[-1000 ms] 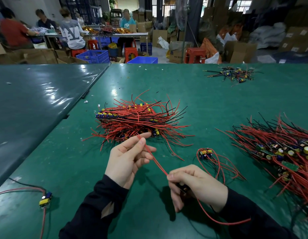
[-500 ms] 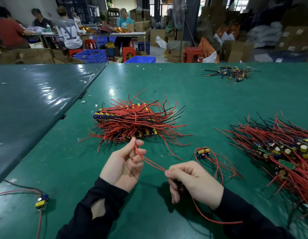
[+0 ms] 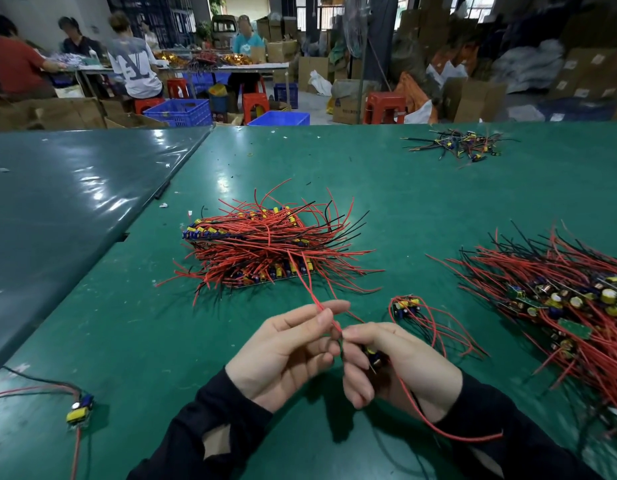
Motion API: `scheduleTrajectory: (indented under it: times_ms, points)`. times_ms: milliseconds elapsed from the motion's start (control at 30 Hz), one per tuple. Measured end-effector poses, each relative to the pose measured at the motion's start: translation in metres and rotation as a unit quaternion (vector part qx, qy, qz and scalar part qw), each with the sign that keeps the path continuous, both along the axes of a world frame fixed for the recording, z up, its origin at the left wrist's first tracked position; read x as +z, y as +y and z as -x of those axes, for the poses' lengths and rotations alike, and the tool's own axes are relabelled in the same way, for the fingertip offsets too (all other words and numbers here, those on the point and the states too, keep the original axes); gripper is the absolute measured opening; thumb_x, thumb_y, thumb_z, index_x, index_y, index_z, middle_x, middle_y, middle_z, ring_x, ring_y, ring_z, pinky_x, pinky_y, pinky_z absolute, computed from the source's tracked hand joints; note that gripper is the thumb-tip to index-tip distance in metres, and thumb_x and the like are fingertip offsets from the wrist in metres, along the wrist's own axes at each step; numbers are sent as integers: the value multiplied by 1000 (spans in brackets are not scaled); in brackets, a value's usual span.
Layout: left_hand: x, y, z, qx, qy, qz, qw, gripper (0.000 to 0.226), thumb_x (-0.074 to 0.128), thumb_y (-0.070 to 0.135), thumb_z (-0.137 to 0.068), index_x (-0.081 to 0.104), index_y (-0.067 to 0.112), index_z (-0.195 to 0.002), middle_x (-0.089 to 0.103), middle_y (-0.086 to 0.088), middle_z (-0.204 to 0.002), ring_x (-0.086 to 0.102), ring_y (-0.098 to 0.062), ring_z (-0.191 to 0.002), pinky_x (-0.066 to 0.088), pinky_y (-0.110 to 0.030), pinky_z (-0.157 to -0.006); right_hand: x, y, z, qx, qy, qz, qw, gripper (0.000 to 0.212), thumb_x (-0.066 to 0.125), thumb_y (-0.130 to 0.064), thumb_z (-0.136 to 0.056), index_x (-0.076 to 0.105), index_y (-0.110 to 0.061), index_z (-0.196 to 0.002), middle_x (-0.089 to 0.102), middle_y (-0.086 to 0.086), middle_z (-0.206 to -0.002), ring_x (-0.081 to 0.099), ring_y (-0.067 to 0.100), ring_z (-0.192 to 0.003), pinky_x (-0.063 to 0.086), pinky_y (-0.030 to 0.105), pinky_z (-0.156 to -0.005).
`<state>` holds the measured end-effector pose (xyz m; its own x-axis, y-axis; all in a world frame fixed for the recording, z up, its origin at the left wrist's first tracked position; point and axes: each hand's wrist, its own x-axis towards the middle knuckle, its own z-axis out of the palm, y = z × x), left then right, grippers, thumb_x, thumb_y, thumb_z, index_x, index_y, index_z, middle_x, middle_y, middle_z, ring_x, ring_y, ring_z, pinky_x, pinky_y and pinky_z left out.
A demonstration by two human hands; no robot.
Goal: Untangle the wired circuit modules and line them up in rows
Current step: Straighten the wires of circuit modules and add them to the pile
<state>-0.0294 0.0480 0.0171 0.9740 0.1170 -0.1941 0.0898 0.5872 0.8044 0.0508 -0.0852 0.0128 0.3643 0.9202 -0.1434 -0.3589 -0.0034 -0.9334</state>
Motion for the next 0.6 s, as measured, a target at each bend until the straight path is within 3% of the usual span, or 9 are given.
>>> scheduleTrajectory:
  times_ms: [167, 300, 600]
  points:
    - [1, -2, -1, 68, -34, -93, 993, 16, 63, 12, -67, 77, 8, -74, 63, -4, -58, 58, -7, -49, 47, -14, -47, 0, 1, -1, 2, -13, 21, 1000, 32, 59, -29, -75, 51, -20, -45, 49, 4, -37, 51, 18, -38, 40, 27, -49]
    - [0, -5, -1, 117, -63, -173, 976, 15, 68, 16, -65, 77, 9, -75, 64, -5, -59, 59, -10, -54, 47, -17, -51, 0, 1, -1, -8, -8, 24, 1000, 35, 56, -29, -78, 51, -20, -45, 48, 5, -38, 50, 18, -37, 44, 25, -48]
    - [-3, -3, -3, 189, -60, -164, 966, 9, 70, 8, -58, 75, 6, -65, 64, -8, -56, 59, -12, -47, 47, -16, -47, -1, 1, 2, -17, -58, 47, 997, 30, 51, -36, -74, 56, -19, -50, 53, 5, -42, 54, 16, -39, 37, 27, -49]
